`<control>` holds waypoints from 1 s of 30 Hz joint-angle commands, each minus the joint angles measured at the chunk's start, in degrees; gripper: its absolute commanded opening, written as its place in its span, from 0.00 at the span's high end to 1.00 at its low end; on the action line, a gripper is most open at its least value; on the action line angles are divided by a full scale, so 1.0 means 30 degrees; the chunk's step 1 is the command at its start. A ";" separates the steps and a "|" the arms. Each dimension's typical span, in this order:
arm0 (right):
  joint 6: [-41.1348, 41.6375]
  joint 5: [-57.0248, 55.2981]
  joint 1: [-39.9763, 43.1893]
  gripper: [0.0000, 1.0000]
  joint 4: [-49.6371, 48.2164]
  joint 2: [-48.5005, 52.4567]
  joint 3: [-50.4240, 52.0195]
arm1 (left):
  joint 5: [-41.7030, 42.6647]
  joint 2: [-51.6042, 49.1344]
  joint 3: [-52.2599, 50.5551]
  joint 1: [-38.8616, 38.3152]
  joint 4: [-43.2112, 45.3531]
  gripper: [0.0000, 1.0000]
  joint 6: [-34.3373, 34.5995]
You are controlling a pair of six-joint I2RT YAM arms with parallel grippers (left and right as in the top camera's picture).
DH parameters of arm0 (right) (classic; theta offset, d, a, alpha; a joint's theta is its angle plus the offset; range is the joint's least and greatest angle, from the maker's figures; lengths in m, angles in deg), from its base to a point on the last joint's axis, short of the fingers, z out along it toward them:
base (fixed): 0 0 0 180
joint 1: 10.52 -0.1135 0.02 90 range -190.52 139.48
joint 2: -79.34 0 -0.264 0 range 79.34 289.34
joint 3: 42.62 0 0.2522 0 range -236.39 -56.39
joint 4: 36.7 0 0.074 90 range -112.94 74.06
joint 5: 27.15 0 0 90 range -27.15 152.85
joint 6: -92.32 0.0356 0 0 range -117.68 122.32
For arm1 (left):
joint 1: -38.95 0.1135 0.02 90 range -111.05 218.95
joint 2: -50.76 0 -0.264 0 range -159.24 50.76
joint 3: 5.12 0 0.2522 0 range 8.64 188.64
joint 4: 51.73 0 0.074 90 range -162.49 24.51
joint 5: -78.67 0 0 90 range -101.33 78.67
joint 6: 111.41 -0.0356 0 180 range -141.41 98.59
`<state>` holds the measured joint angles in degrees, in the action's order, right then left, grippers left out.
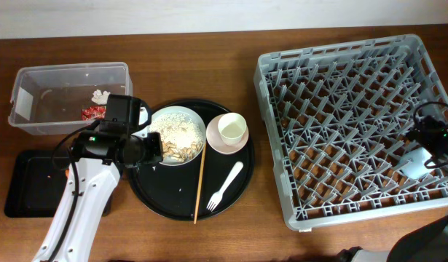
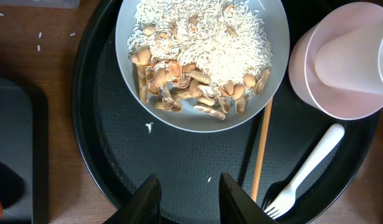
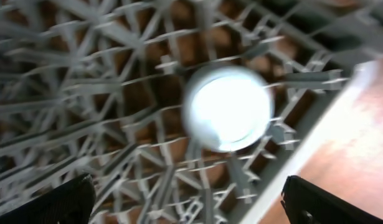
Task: Sort waste into correct bins and load items into the dishwasher rack
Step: 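Place the blue mug upside down in the rack with the right gripper, then grasp the white cup from the pink cup with the left gripper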
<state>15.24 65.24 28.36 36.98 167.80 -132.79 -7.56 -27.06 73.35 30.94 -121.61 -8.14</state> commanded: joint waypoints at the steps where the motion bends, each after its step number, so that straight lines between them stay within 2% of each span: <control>1: -0.1253 0.3796 -0.0007 0.01 0.0597 0.0138 -0.0248 | 0.0044 0.0270 -0.0036 0.0066 0.0255 0.61 -0.0015; 4: -0.1770 0.4357 -0.0758 0.01 0.1326 0.0066 -0.0255 | 0.0889 0.0270 -0.0036 0.0066 0.1129 0.54 -0.0015; 9: -0.2863 0.4539 -0.4095 0.01 0.2382 -0.1086 -0.0255 | 0.2251 0.0211 -0.0036 -0.0226 0.3614 0.50 -0.0015; 19: -0.4095 0.4255 -0.9996 0.01 0.4597 -0.3665 -0.0248 | 0.2324 -0.2361 -0.0036 -0.3177 0.7716 0.51 -0.0007; 23: -0.4080 0.3490 -1.0994 0.01 0.4896 -0.3818 -0.0248 | 0.2331 -0.4189 -0.0036 -0.4452 0.9610 0.51 0.0000; 30: -0.4087 0.3483 -1.1096 0.01 0.4889 -0.3818 -0.0219 | 0.2331 -0.6900 -0.0036 -0.5464 1.2488 0.51 0.0517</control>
<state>3.57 76.65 -4.52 51.69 157.11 -132.79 -1.22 -45.05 73.32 15.22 -85.59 -8.11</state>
